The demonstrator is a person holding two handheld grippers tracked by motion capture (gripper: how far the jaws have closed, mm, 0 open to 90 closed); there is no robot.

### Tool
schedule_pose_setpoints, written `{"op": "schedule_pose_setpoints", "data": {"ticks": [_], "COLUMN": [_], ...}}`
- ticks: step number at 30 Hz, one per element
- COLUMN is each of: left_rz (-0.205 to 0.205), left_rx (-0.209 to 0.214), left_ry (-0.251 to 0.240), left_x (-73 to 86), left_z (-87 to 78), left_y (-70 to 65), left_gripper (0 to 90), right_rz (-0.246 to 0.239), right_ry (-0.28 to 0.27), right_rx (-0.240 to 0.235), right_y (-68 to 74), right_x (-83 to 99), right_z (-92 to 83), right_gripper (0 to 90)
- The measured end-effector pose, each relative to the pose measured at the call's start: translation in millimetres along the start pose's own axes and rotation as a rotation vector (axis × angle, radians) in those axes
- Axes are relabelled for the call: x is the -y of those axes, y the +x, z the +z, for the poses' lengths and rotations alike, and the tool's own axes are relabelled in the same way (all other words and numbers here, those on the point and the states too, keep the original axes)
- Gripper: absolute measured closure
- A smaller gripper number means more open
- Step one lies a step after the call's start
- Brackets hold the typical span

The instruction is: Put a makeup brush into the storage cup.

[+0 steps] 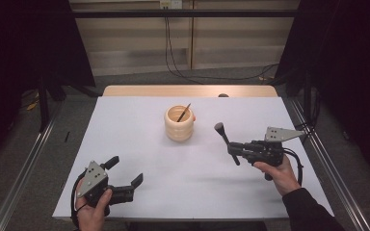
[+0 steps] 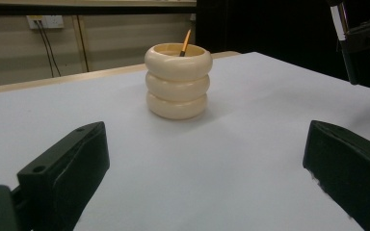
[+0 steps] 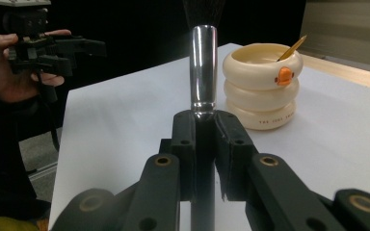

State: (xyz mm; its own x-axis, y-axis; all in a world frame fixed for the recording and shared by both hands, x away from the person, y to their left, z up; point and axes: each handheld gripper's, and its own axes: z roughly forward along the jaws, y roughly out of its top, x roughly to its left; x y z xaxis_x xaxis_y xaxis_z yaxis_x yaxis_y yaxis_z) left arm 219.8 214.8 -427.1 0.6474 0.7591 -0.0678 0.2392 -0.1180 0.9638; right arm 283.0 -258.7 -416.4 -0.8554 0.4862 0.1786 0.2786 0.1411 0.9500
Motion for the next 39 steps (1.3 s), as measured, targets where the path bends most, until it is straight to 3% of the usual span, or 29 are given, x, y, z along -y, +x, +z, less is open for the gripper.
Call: {"op": "schedule_pose_setpoints", "data": {"ticks": [2, 6, 17, 26, 34, 39], "left_rz": [-0.015, 0.014, 0.003, 0.027, -0.007, 0.030], "left_rx": [0.012, 0.040, 0.042, 0.061, 0.094, 0.105], "left_ry": [-0.006, -0.002, -0.013, -0.036, -0.048, -0.048], "left_x": [-1.0, -3.2, -8.6, -21.8, -28.8, -36.0], "left_z": [0.1, 2.7, 7.5, 17.7, 27.6, 36.8], "left_y": [-2.9, -9.6, -16.7, -25.0, -28.8, -34.3], "left_gripper": [2.1, 1.9, 1.4, 1.3, 1.5, 1.2], "right_rz": [-0.003, -0.007, -0.020, -0.017, -0.033, -0.034], "right_ry": [-0.001, -0.006, -0.004, -0.003, 0.013, 0.013], "right_rx": [0.005, -0.002, -0.024, -0.040, -0.052, -0.059], "right_y": [0.5, 2.2, 5.9, 7.5, 11.7, 14.6], "right_x": [-0.6, -1.1, -2.8, -2.2, -1.1, -1.0], "right_z": [-1.0, -1.8, 4.8, 10.3, 17.5, 20.3], "right_gripper": [79.0, 79.0, 79.0, 79.0, 79.0, 79.0]}}
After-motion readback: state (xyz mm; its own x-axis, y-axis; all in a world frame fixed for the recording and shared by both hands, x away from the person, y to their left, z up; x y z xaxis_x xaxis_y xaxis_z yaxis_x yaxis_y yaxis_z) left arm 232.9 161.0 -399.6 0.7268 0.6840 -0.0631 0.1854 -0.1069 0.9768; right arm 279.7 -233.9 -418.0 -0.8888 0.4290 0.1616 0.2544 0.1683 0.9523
